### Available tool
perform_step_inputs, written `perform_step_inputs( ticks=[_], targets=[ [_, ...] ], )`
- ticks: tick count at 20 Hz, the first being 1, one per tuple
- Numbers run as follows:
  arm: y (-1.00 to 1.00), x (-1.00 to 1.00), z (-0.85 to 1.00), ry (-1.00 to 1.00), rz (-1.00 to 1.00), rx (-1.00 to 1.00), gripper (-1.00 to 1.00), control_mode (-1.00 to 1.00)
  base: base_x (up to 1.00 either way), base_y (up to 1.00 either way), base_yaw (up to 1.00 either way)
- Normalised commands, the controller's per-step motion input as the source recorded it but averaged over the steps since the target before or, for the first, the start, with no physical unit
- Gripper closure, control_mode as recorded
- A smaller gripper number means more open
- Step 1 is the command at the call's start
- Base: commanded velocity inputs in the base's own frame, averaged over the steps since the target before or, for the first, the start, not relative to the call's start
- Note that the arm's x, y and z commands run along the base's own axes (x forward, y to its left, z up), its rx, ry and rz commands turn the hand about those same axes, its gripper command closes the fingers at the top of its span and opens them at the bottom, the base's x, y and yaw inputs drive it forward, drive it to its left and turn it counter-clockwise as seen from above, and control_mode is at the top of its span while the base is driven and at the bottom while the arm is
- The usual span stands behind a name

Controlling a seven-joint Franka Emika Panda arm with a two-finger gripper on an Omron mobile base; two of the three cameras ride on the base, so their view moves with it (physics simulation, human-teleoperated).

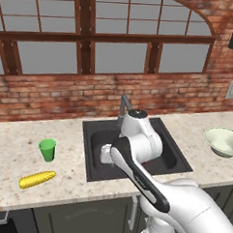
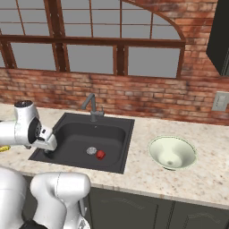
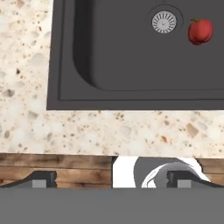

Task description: Remove the bell pepper and corn from the sink. Then move the bowl and cup from the counter to the sink for washing.

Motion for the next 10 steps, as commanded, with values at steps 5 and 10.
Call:
perform_step_inputs(
  ticks=[5, 10],
  targets=[
    [-0.4, 0.05, 0.0, -0.17, 0.01, 0.13, -1.0, -1.0, 0.0, 0.0, 0.0],
    [-0.37, 0.08, 0.0, -0.05, 0.01, 0.12, -1.0, -1.0, 0.0, 0.0, 0.0]
  ],
)
